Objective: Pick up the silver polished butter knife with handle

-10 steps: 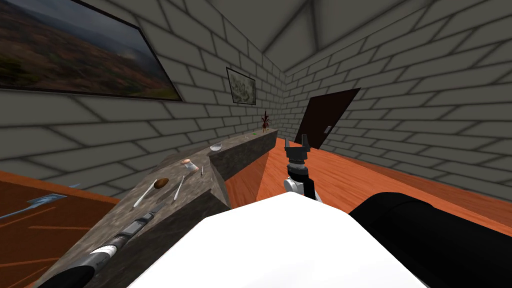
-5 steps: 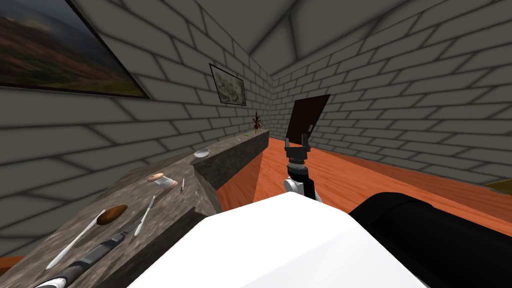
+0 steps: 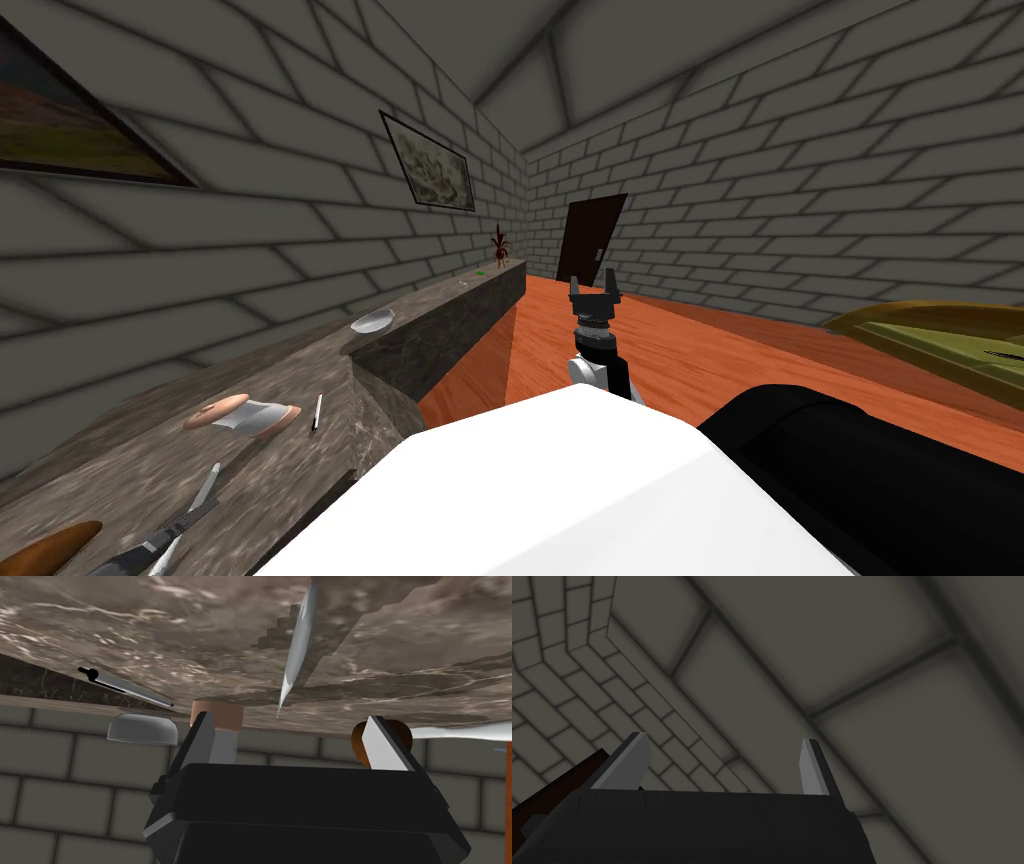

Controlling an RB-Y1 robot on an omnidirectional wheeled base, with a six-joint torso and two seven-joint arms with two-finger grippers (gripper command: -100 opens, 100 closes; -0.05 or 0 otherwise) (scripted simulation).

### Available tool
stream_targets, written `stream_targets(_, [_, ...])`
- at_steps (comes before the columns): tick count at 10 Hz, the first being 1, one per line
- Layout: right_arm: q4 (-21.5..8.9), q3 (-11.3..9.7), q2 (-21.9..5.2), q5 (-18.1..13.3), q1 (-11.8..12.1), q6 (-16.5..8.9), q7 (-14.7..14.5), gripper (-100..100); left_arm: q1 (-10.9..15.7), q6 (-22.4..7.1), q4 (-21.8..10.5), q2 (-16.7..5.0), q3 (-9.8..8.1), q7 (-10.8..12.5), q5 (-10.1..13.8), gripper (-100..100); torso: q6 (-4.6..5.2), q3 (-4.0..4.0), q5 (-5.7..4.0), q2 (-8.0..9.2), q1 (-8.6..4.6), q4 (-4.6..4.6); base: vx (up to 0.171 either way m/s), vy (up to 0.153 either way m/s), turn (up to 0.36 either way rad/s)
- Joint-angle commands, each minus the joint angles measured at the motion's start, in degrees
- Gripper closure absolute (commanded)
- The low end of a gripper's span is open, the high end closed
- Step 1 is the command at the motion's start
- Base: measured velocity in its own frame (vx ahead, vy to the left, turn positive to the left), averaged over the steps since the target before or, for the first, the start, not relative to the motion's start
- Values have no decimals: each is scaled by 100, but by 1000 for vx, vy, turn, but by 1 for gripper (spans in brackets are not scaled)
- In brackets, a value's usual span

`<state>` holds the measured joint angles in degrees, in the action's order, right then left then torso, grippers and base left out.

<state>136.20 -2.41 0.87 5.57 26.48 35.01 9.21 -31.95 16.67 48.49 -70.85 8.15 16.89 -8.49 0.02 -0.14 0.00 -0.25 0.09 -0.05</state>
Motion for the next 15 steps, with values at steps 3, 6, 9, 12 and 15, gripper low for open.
stream_targets(3, [0, 1, 0, 0, 1, 0, 0, 0, -318, -301, 151, -81, 154, 142, -34, -100, -12, 13, -1, 23, -8, 5, 36, 27, -100])
stream_targets(6, [0, 0, 0, 0, 0, 0, 0, 0, -376, -320, 216, -83, 106, 131, -20, 0, -11, 17, -1, 29, -10, 7, 16, 15, -50])
stream_targets(9, [0, 0, 0, 0, -1, 0, 0, 0, -294, -478, 203, -56, 176, 691, -458, -100, -6, 33, -2, 58, -10, 13, -60, 18, -125])
stream_targets(12, [0, 0, 0, 0, 0, 0, 0, 0, -212, -636, 188, -29, 248, 1169, -897, -100, -12, 36, -1, 60, -10, 14, -67, 15, -84])
stream_targets(15, [0, 0, 0, 0, -1, 0, 0, 0, -171, -716, 180, -15, 284, 1532, -1117, -100, -9, 33, -2, 57, -12, 13, -49, 12, -74])
